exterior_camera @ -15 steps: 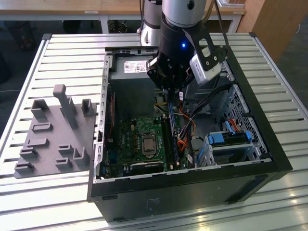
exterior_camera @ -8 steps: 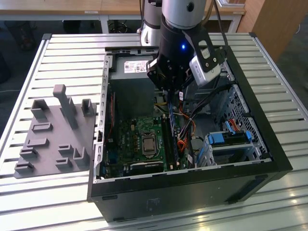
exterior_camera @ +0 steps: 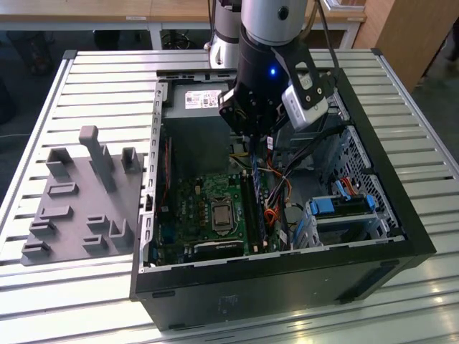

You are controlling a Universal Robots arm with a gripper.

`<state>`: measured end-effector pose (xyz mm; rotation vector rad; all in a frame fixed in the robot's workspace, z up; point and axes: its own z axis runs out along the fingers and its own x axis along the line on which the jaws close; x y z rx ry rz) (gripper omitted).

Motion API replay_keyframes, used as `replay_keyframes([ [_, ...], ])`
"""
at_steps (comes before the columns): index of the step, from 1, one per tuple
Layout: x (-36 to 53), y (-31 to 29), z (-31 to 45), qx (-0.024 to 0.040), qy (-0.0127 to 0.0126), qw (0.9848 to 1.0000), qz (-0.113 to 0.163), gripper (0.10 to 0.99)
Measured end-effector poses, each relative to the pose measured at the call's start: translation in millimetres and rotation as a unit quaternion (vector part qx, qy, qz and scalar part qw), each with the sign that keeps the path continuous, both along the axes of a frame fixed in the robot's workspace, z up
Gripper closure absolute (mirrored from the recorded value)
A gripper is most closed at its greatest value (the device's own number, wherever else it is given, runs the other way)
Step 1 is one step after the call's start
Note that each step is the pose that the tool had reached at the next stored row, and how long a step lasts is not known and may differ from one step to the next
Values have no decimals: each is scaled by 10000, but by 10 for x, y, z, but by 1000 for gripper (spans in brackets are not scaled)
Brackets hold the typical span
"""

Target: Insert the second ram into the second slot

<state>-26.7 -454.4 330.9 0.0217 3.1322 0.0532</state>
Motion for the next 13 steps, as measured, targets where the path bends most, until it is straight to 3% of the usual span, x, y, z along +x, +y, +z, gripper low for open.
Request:
replay_keyframes([
  [13, 0, -1, -44, 0, 0, 10000, 0, 949],
])
